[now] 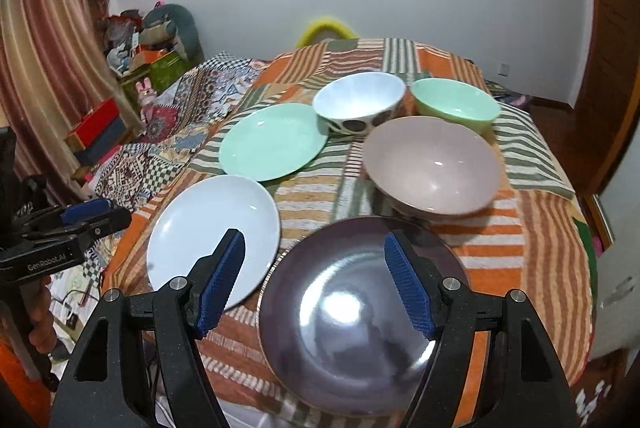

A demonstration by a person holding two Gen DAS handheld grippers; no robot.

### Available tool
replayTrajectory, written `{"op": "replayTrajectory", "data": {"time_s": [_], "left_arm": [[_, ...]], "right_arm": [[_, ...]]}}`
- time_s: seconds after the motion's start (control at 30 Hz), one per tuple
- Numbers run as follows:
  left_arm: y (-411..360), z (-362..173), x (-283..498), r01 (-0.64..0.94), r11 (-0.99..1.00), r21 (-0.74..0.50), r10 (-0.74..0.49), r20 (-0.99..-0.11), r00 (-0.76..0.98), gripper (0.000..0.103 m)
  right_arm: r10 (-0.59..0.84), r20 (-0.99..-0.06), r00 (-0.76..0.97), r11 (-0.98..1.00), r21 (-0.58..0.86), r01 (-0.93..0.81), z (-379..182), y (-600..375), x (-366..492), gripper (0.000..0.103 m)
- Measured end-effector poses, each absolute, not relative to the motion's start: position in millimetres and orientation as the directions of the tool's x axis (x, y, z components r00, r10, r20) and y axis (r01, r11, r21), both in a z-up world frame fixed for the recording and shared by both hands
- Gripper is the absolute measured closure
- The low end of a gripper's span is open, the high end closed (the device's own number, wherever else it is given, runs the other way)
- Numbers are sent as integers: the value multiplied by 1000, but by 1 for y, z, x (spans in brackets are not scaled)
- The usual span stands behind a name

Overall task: Organize plates and bowls
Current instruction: 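Close both grippers on the rim of the white plate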

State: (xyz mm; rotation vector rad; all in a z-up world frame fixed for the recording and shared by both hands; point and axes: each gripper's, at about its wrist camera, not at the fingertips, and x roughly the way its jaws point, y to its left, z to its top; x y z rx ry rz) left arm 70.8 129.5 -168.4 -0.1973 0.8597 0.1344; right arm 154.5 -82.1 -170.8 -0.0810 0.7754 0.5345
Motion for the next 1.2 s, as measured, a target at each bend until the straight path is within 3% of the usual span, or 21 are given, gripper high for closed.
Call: {"op": "replayTrajectory", "data": {"time_s": [0.57,0.73,0.97,1.1,1.2], "left_arm": [[188,-233,80,-277,945,-174,12,-828,560,44],[192,-240,84,-267,946,-184,-2,-827,562,60],[195,-255,89,-255,943,-215,-44,-837,546,81],[196,-265,91,-252,938,-237,-69,-843,534,86],[196,-265,91,-244,939,-242,-76,-838,540,86]], "right_arm": [[442,-770,460,819,138,-557,-216,-24,189,35],[439,-795,419,809,147,-569,-227,-16,200,54],[421,-824,379,809,152,-567,-240,-9,214,68],[413,-841,350,811,165,-561,-247,-8,220,80],[407,-849,338,809,163,-565,-251,-6,222,80]]}}
